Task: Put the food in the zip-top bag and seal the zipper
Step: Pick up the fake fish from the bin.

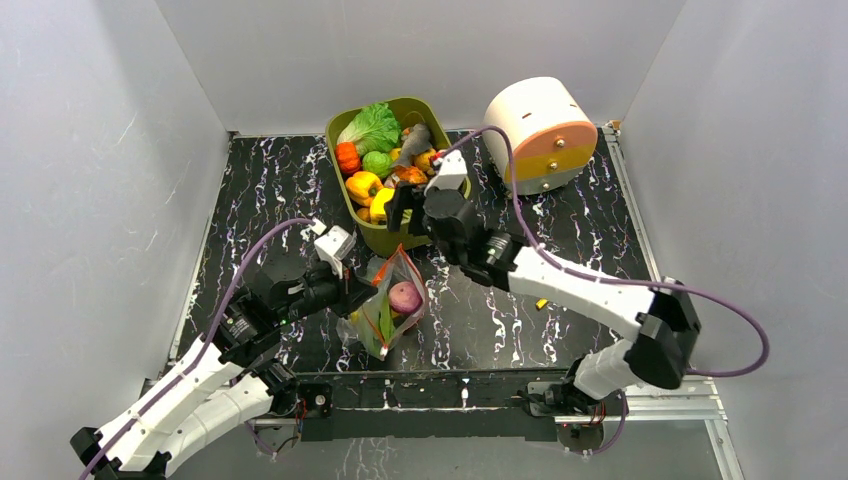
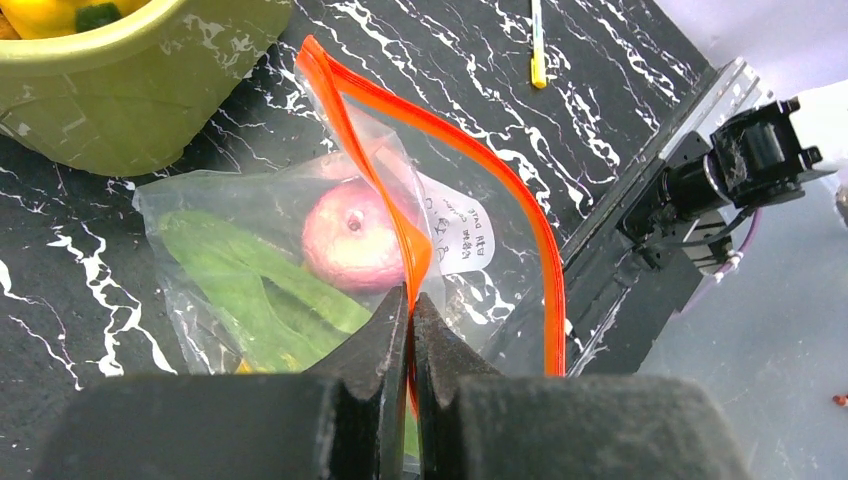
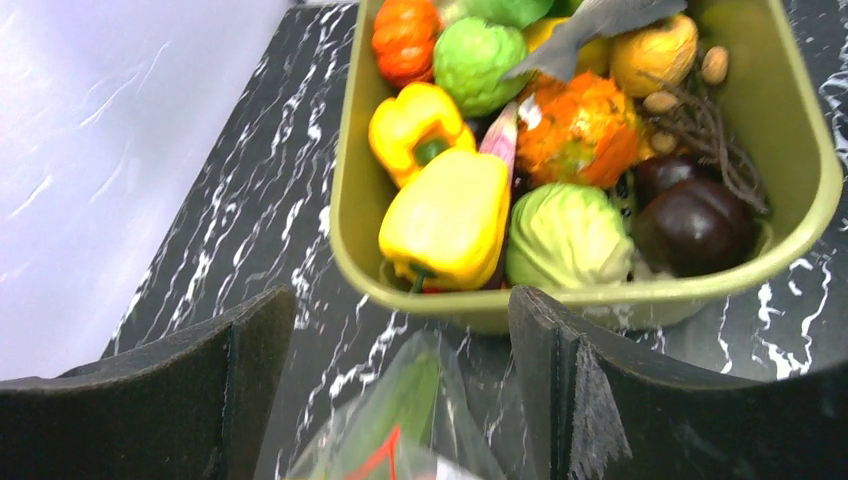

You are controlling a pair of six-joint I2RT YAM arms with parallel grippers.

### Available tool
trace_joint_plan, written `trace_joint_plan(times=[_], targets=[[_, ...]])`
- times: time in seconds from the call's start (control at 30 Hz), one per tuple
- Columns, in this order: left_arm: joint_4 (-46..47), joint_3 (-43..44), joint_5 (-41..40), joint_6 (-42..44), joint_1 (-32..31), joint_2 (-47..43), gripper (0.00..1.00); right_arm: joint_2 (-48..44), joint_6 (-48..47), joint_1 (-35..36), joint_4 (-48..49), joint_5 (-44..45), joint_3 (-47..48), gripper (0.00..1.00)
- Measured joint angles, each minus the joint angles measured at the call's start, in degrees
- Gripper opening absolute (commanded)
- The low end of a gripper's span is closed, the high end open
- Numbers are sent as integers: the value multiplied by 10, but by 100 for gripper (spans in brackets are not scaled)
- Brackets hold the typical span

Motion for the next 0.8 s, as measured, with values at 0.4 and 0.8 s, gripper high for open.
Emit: trace_joint_plan(times=[0.4, 0.8], targets=[[-5, 0, 17, 43, 0, -6, 0, 198, 81, -59, 22, 59, 169, 59], [-14, 0, 23, 51, 0, -43, 0, 312, 228, -122, 20, 60, 219, 58]])
